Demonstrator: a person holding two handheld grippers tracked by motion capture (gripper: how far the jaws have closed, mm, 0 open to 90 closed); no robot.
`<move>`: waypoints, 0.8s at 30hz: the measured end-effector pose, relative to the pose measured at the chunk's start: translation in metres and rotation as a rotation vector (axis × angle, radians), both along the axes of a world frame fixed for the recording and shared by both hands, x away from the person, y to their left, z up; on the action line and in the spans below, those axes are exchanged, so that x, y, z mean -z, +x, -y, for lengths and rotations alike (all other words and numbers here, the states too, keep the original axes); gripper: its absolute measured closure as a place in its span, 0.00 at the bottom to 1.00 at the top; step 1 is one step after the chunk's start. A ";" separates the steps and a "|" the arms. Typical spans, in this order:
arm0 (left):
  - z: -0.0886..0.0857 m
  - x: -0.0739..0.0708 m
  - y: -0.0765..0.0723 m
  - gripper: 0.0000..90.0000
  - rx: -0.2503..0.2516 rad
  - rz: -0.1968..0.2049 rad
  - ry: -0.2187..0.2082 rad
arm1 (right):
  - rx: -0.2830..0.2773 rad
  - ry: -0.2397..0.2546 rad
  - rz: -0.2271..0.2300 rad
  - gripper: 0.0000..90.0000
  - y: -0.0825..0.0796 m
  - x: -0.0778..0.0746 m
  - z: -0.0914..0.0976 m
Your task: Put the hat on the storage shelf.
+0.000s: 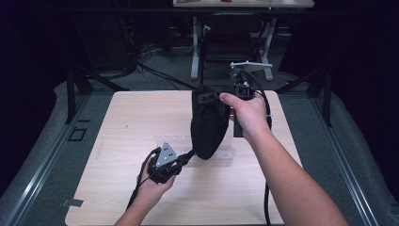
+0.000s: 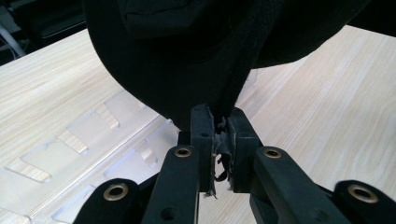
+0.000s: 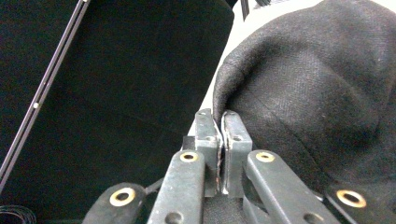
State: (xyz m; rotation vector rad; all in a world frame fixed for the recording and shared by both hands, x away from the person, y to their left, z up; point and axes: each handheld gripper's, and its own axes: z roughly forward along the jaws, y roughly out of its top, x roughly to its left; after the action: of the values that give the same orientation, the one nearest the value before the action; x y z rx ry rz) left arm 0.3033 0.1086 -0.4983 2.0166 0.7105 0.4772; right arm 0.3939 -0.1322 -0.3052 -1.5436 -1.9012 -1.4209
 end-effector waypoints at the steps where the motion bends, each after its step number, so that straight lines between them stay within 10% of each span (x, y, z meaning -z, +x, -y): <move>1: -0.001 0.001 0.000 0.93 -0.002 0.006 -0.002 | -0.005 0.002 0.000 0.95 0.000 0.001 -0.001; 12: -0.004 0.008 -0.005 0.94 0.012 0.057 0.008 | -0.043 0.002 0.002 0.98 -0.007 -0.002 -0.010; 24: -0.010 0.008 0.002 0.93 0.022 0.000 -0.043 | -0.034 -0.009 0.015 0.98 -0.004 -0.003 -0.015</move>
State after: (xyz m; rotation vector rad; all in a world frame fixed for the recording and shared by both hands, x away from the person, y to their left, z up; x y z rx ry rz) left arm 0.3050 0.1187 -0.5067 1.9822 0.6919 0.4455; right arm 0.3896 -0.1173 -0.3020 -1.5021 -1.9353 -1.4151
